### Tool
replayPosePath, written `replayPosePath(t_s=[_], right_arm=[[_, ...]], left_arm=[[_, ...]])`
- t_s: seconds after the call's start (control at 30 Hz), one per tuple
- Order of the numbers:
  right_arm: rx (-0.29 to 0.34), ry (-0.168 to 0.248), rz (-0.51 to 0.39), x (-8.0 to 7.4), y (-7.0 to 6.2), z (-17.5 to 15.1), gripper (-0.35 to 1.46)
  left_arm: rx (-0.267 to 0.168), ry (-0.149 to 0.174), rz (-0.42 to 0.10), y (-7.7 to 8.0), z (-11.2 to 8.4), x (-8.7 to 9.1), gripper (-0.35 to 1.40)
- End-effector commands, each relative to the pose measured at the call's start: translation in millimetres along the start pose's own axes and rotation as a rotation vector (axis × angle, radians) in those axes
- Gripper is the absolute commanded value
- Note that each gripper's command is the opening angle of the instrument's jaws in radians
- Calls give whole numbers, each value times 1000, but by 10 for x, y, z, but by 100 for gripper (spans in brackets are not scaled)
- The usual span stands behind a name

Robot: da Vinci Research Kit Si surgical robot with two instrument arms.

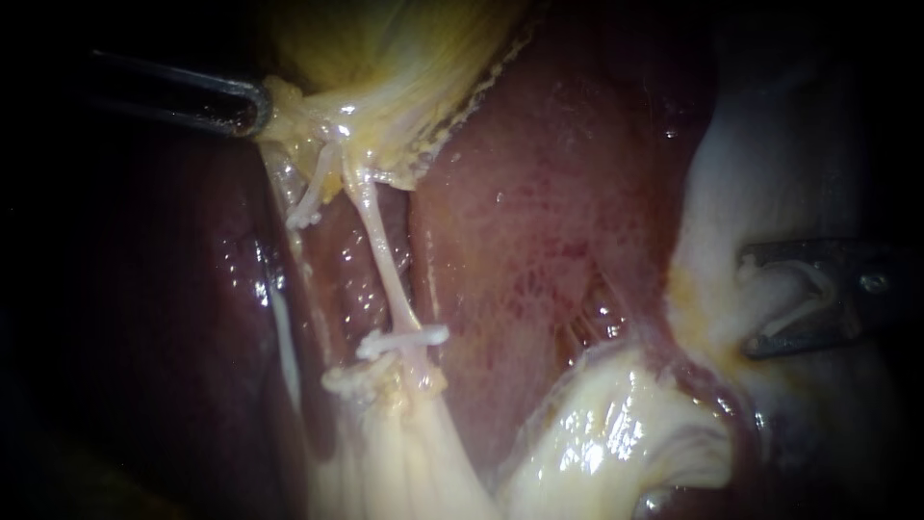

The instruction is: Clipping second clip right tube

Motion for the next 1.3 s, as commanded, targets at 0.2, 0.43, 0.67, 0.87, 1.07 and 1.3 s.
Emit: replayPosePath(t_s=[0.2,0.43,0.67,0.87,1.07,1.3], right_arm=[[11,2,1,3,0,2,50],[61,14,37,18,-1,12,50],[104,37,148,36,0,25,49],[200,138,304,52,2,37,49],[251,187,432,71,2,49,49],[278,243,524,93,3,65,49]], left_arm=[[-1,0,1,0,1,1,-35],[-2,-1,1,0,1,2,-35],[-3,-1,1,-1,1,2,-35],[-4,-2,1,-1,2,3,-35],[-4,-2,1,-2,3,4,-35],[-8,-4,1,-2,4,4,-35]])
